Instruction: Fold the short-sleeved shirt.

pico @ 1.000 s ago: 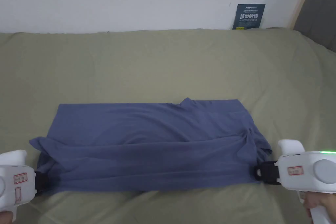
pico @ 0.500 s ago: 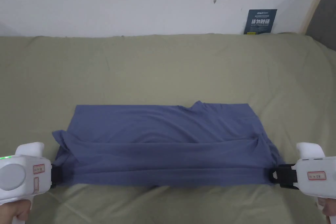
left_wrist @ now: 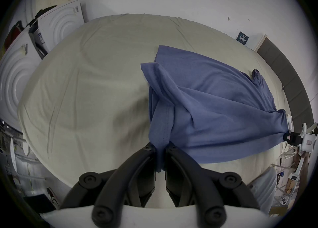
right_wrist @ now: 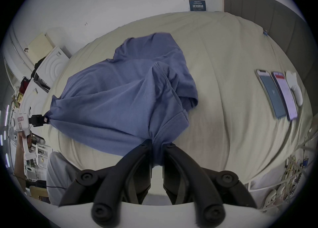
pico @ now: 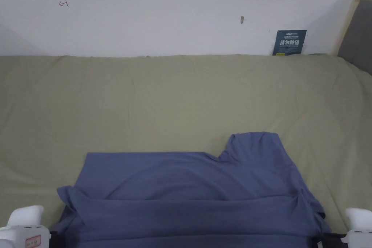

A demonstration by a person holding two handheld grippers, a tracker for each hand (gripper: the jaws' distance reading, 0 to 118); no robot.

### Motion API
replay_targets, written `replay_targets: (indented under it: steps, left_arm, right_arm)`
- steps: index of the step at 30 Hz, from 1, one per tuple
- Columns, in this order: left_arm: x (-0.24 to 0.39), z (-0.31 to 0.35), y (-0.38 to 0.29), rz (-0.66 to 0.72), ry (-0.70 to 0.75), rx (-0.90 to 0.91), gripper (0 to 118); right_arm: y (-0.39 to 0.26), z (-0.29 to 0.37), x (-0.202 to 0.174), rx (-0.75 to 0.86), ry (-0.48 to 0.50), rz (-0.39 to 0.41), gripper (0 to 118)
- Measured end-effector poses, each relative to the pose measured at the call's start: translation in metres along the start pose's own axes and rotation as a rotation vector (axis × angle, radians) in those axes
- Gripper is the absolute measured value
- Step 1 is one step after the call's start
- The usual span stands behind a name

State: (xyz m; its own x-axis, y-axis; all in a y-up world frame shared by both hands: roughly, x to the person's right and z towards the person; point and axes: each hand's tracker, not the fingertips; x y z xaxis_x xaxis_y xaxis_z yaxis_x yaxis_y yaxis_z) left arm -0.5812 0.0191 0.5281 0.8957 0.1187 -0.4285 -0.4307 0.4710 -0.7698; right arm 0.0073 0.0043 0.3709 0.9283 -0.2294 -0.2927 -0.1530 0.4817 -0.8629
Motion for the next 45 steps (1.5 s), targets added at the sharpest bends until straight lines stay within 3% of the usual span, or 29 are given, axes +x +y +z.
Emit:
replay_targets:
  steps: [8,9,11,12,13,18,20,21,22,23,24,25,27,30,31,32,33,34,35,36,38,42,45]
  left_arm:
    - [-0.013,-0.009,-0.013,0.046,-0.033,0.009,7]
    - [-0.015,-0.009,-0.013,0.050,-0.053,0.013,14]
    - [-0.016,-0.006,-0.014,0.043,-0.047,0.022,107]
    - [-0.020,-0.005,-0.013,0.028,-0.027,0.016,118]
    - [-0.026,0.011,-0.008,0.009,0.001,0.074,112]
    - [-0.015,0.040,0.035,-0.049,0.014,0.160,112]
    - [0.004,0.047,0.053,-0.076,0.007,0.189,110]
    - [0.011,0.046,0.064,-0.083,-0.001,0.193,106]
    - [0.016,0.042,0.074,-0.071,-0.008,0.199,93]
    - [0.011,0.028,0.086,-0.066,-0.024,0.197,68]
    - [0.012,0.020,0.098,-0.060,-0.033,0.199,24]
    - [0.016,0.013,0.108,-0.061,-0.040,0.206,0]
    - [0.020,-0.008,0.129,-0.096,-0.011,0.303,0]
    - [0.018,-0.040,0.159,-0.058,-0.013,0.199,0]
    - [0.016,-0.048,0.163,-0.043,-0.024,0.181,14]
    - [0.014,-0.057,0.169,-0.044,-0.029,0.179,14]
    - [0.014,-0.067,0.177,-0.031,-0.031,0.168,25]
    - [0.011,-0.081,0.184,-0.034,0.013,0.117,78]
    - [0.010,-0.095,0.189,-0.035,0.031,0.053,118]
    - [0.003,-0.096,0.190,0.044,0.054,0.162,114]
    - [0.008,-0.116,0.200,-0.034,0.059,0.035,112]
    - [0.022,-0.148,0.209,-0.036,0.064,0.039,112]
    - [0.036,-0.142,0.202,-0.047,0.058,0.030,100]
  right_arm:
    - [-0.006,0.006,0.003,-0.011,0.020,-0.043,14]
    - [-0.004,0.005,0.002,-0.016,0.017,-0.050,17]
    - [-0.003,0.010,-0.002,0.018,-0.074,-0.036,92]
    - [-0.002,0.015,-0.001,0.032,-0.091,-0.015,118]
    - [0.000,0.031,0.000,0.097,-0.130,-0.036,118]
    - [0.040,0.053,-0.008,0.182,-0.145,-0.017,118]
    - [0.057,0.053,-0.026,0.196,-0.139,-0.003,113]
    - [0.065,0.051,-0.035,0.208,-0.138,0.007,105]
    - [0.073,0.048,-0.042,0.215,-0.143,0.022,77]
    - [0.080,0.044,-0.050,0.231,-0.158,0.039,43]
    - [0.086,0.034,-0.045,0.226,-0.157,0.050,11]
    - [0.094,0.025,-0.045,0.212,-0.184,0.091,1]
    - [0.107,0.013,-0.047,0.205,-0.167,0.097,1]
    - [0.125,-0.003,-0.041,0.186,-0.154,0.087,1]
    - [0.131,-0.007,-0.039,0.185,-0.156,0.084,1]
    - [0.134,-0.010,-0.039,0.186,-0.162,0.087,1]
    - [0.139,-0.014,-0.036,0.180,-0.159,0.082,1]
    - [0.143,-0.017,-0.034,0.177,-0.157,0.076,1]
    - [0.146,-0.020,-0.031,0.174,-0.156,0.071,1]
    - [0.149,-0.024,-0.030,0.170,-0.155,0.068,1]
    - [0.154,-0.031,-0.025,0.159,-0.165,0.067,1]
    - [0.161,-0.045,-0.018,0.131,-0.176,0.072,1]
    - [0.163,-0.055,-0.011,0.113,-0.174,0.071,1]
